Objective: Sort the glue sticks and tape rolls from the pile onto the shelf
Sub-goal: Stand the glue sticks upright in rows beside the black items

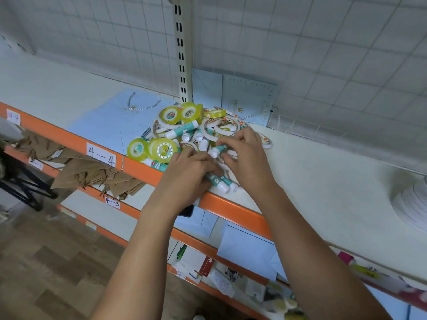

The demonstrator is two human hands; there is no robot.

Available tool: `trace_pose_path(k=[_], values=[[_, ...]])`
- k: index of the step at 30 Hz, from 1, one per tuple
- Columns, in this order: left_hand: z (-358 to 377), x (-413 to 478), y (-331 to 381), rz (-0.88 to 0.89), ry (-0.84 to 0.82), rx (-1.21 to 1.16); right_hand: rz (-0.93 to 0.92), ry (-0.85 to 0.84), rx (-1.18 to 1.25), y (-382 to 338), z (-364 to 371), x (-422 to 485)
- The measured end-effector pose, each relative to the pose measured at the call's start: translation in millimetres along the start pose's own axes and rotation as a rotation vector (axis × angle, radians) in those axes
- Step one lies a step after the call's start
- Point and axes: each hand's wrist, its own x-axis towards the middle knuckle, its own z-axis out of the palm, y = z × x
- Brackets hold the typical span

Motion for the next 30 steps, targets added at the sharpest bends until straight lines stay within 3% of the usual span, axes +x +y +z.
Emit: trace_pose_path(k=[7, 15, 30], values=[[-11, 11, 9, 0.009, 0.003, -0.159, 0.102, -0.026, 0.213, 8, -38, -18], [5, 32, 66, 0.148, -0.056, -0.21, 0.24, -0.038, -0.038, 39, -90, -77], [55, 55, 288, 0.517, -0.181, -0.286, 0.583, 0.167, -0.191, 121, -245, -231]])
